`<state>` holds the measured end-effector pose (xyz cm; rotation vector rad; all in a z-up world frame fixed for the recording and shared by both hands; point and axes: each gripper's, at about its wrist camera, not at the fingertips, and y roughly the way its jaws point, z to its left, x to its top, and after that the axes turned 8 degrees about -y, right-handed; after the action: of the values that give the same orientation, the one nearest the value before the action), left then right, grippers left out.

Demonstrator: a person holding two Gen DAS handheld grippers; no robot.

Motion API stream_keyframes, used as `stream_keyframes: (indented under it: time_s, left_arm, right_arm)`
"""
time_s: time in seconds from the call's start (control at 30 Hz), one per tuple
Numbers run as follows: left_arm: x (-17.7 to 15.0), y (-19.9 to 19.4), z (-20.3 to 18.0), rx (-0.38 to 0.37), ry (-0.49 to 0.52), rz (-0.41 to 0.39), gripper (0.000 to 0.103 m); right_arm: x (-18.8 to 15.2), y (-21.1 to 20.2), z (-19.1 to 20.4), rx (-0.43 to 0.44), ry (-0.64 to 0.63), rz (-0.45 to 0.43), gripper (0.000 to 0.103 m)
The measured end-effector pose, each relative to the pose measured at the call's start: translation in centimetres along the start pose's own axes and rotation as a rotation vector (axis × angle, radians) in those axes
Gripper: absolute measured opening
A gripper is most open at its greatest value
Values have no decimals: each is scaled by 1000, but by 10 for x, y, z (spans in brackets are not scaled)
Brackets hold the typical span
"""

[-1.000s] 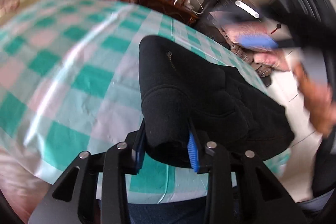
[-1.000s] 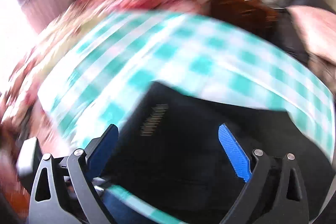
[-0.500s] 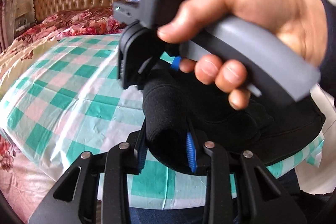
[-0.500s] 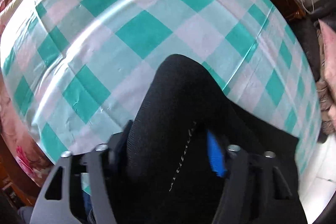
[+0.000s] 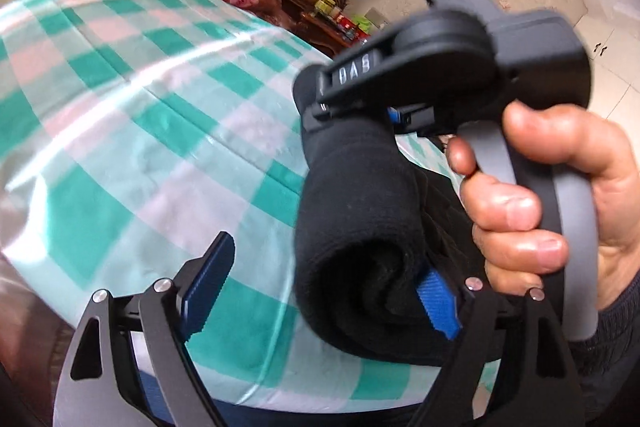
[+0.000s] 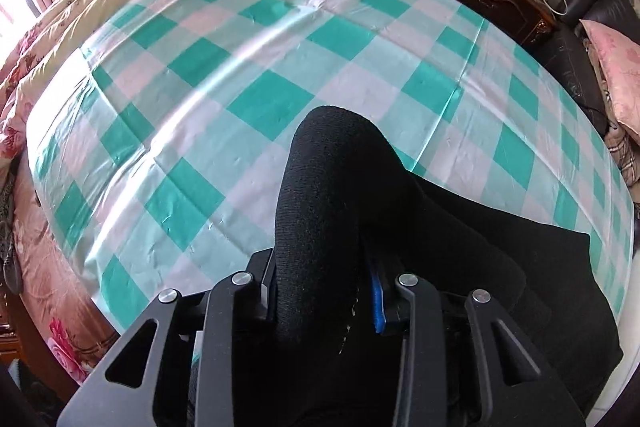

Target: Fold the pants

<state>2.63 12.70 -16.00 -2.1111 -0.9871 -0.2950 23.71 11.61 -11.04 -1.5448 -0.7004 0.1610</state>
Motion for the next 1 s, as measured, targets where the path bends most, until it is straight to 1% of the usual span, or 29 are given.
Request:
stream_keyframes:
  time_s: [0.1,0.13,0.17,0.2,0.23,0.27,0.37,0.43,0.53,0.6,0.63,0.67,0.73,0.8,0.83,0.87,0.9,0.93,0.97,1.0]
  left_arm:
    - [-1,11,7,-7,-42,24,85]
    - [-2,11,6,-9,-38,22,76]
    - [-3,12,2,-19,-13,26,68]
    - [-4,12,-2,-31,11,32,49]
    - [-5,11,-7,-34,40,32,38]
    - [-8,8,-16,-14,83,18,36]
    - [-12,-1,-37,15,186,-24,33]
    - [-15,-8,-57,38,264,-57,33]
    - [-18,-19,-89,60,378,-101,32]
    - [-23,-24,-122,77,485,-139,32]
    - [-27,-25,-143,90,559,-164,32]
    - [-32,-26,-158,100,607,-181,32]
    - [-44,-24,-191,117,721,-215,32]
    - [-65,-18,-229,127,854,-245,32]
    - [-77,-13,-245,136,915,-255,32]
    - [-93,-4,-264,137,989,-258,32]
    - [-105,3,-277,137,1036,-256,32]
    - [-119,11,-290,144,1089,-250,32]
    - [-137,24,-303,151,1157,-238,32]
    - [-152,37,-313,158,1208,-228,32]
  right_arm:
    - [-3,-4,-2,3,5,-17,34]
    - [-4,-5,-2,1,3,-23,34]
    - [-5,-6,-3,3,4,-27,34]
    - [-6,-7,-5,9,10,-31,34]
    - [-8,-9,-6,15,19,-38,33]
    - [-9,-14,-9,20,29,-52,32]
    - [-15,-32,-20,44,59,-98,32]
    - [-22,-50,-33,77,88,-143,32]
    - [-36,-80,-66,149,145,-218,32]
    - [-51,-101,-99,217,191,-273,32]
    - [-59,-110,-113,247,211,-296,32]
    - [-73,-122,-138,296,245,-326,33]
    - [-95,-136,-173,345,287,-368,33]
    - [-126,-146,-212,388,342,-411,34]
    - [-136,-147,-224,398,362,-421,34]
    - [-158,-145,-249,421,410,-433,35]
    - [-173,-141,-264,442,446,-437,37]
    - [-188,-136,-279,470,480,-439,45]
    - [-210,-125,-297,520,515,-440,57]
    - [-224,-115,-307,561,532,-436,63]
